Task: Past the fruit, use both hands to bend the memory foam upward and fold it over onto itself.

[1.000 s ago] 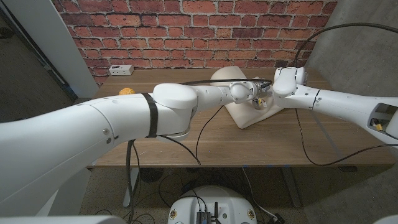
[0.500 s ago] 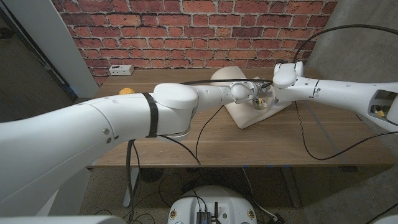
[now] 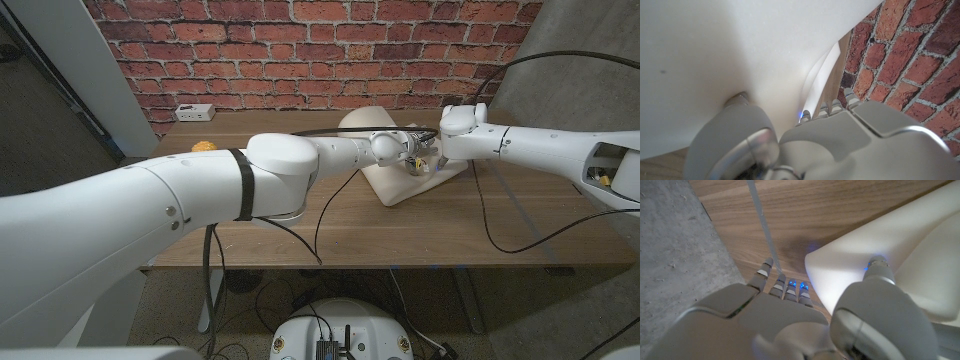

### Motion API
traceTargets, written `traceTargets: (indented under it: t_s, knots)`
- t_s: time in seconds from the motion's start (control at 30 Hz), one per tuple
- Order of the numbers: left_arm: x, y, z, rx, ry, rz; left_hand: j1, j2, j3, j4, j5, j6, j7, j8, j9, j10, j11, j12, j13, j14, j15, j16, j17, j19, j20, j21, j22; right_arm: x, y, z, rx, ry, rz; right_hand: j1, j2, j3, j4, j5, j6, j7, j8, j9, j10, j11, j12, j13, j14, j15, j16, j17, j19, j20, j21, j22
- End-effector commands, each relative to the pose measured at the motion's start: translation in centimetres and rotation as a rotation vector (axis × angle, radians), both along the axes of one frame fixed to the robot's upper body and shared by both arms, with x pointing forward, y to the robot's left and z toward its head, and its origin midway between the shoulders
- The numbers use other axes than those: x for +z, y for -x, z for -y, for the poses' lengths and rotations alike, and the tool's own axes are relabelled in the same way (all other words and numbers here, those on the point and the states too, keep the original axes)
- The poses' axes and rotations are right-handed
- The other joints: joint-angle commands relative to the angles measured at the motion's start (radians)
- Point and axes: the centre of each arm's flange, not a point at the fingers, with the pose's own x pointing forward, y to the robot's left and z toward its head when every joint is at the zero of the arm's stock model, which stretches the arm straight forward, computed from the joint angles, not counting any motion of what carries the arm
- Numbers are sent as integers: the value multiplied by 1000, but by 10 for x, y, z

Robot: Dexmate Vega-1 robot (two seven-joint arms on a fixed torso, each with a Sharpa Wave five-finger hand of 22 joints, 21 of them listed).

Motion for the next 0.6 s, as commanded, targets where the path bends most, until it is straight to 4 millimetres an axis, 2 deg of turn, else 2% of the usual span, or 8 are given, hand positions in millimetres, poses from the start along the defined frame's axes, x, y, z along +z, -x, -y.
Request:
traceTargets:
  t_s: [0.03,0.6]
  knots:
    - [0,0,0,1,-1,1,8,5,-20,-13,2,-505,4,6,2,-415,11,5,3,-340,4,4,2,-360,6,-2,5,-21,-17,12,-23,-32,9,-23,-2,-14,10,5,-6,-1,6,3,-6,5,1,4,-8,8,-2,5,-14,11,-2,4]
    - [-1,-1,-2,6,-26,15,4,11,-33,-7,3,-499,-9,8,2,-405,10,8,2,-328,4,6,1,-342,6,-3,5,-44,-31,13,-41,16,-11,-42,-17,-39,18,7,-4,-10,11,3,-18,2,0,6,-18,7,-5,8,-44,29,-4,3]
